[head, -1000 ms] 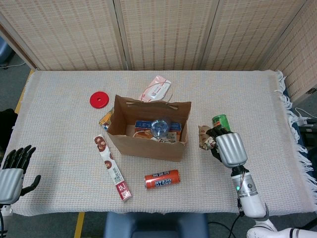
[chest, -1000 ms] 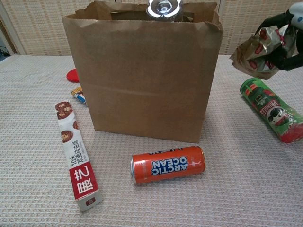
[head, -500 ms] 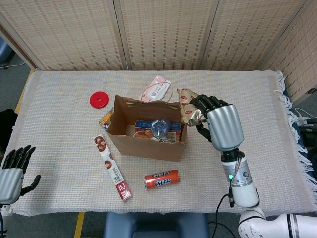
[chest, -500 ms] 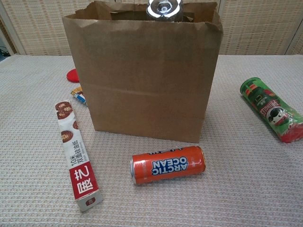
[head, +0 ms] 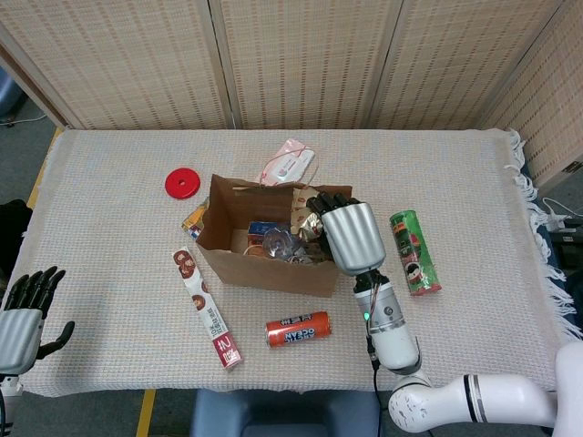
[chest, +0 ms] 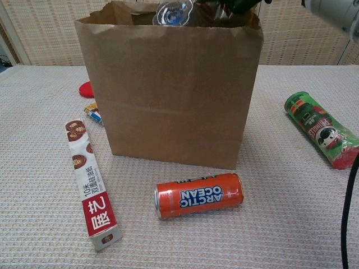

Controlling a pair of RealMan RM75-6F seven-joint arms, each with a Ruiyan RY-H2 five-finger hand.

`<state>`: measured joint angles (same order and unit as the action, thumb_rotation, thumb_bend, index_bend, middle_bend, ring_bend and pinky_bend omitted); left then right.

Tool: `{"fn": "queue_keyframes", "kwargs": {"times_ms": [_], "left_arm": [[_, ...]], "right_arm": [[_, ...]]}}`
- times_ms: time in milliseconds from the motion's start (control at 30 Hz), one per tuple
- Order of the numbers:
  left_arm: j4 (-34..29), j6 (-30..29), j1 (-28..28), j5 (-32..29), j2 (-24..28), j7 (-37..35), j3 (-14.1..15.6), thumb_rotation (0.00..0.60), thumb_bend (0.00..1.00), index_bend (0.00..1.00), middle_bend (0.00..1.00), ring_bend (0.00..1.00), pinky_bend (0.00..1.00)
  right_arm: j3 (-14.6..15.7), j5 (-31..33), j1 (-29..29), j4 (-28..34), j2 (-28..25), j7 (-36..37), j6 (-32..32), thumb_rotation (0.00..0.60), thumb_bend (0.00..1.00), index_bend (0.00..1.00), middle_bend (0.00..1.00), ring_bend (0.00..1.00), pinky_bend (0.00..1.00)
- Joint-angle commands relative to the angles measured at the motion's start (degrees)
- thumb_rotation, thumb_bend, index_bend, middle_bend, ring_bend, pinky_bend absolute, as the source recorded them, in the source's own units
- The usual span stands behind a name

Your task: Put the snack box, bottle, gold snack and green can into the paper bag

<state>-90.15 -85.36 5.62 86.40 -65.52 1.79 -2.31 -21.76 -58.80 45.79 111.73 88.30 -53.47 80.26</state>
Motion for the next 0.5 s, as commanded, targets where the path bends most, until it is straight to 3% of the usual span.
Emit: {"fn": "queue_keyframes", "kwargs": {"times_ms": [33,67,167,267,500], "left_arm": [[0.00,0.01,0.01,0.01,0.02,-0.04,0.01,0.600,0.35,0.00,0.00,0.00,0.00],[0.00,0.01,0.00,0.02,0.02,-0.06,0.02,0.600,0.35,0.00,0.00,0.00,0.00],[0.02,0.00,0.00,0.03,0.03,-0.13,0.02,0.600,0.35,0.00,0.00,0.00,0.00],[0.04,-0.01,0.00,0.04,0.03,-0.13,0.03,0.600,0.35,0.00,0.00,0.00,0.00],[-0.01,-0.07,-0.03,-0.01,-0.02,0.05,0.02,0.600,0.35,0.00,0.00,0.00,0.00]], "right_arm": [[0.52,1.33,0.53,-0.03,0.21,-0.79,-0.48,0.600,0.37,0.41,0.49,0.43,0.55],[0.39,1.91,0.60,0.33,0.10,-0.91,-0.46,0.600,0.28,0.27,0.40,0.34,0.49],[-0.73,3.28,0.86,1.94,-0.54,-0.79,-0.04,0.600,0.14,0.02,0.20,0.14,0.30],[-1.55,2.61,0.70,3.01,-1.66,0.41,0.84,0.600,0.09,0.00,0.12,0.07,0.21],[-1.25,3.13,-1.34,6.16,-5.31,3.05,1.87,0.600,0.07,0.00,0.10,0.05,0.17]]}}
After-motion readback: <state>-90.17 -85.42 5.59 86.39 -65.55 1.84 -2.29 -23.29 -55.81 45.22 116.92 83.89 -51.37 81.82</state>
